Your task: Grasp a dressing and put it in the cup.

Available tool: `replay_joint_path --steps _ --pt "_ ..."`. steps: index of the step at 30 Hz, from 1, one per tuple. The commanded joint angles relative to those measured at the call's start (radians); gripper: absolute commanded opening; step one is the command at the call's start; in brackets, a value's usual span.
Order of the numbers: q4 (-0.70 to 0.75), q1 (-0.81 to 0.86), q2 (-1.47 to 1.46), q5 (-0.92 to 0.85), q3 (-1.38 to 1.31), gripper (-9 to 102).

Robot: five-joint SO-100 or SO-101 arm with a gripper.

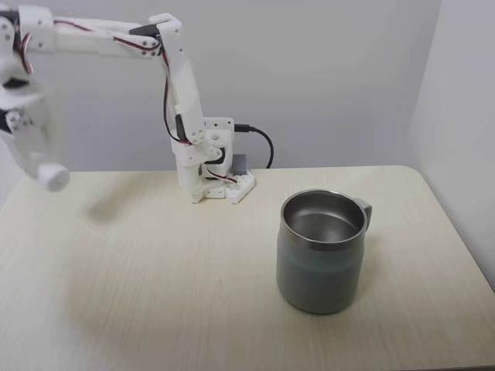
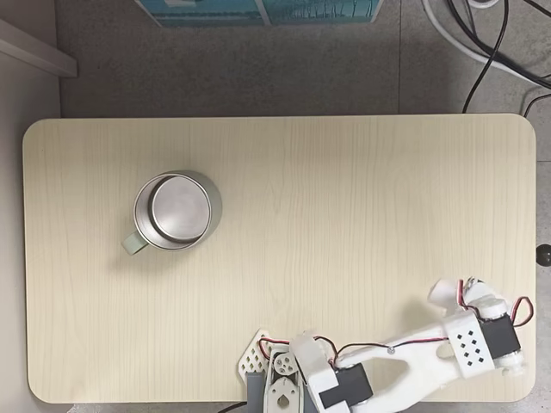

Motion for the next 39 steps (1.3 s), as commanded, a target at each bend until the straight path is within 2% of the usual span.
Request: replay_joint_path --steps 1,10,20,30,33,39 --pt "0.055 -0.06 -0.058 0.072 0.155 -1" --pt "0.055 -0.324 -0.348 0.236 0.075 -1" --pt "0.052 -0.842 -0.543 0.356 0.009 -1" --pt "-0.003 -1.344 -0.601 0.39 -0.048 -1" --pt "-0.009 -1.451 -0.569 0.391 -0.054 -1" --pt "-0.11 -1.594 -0.514 0.382 -0.144 0"
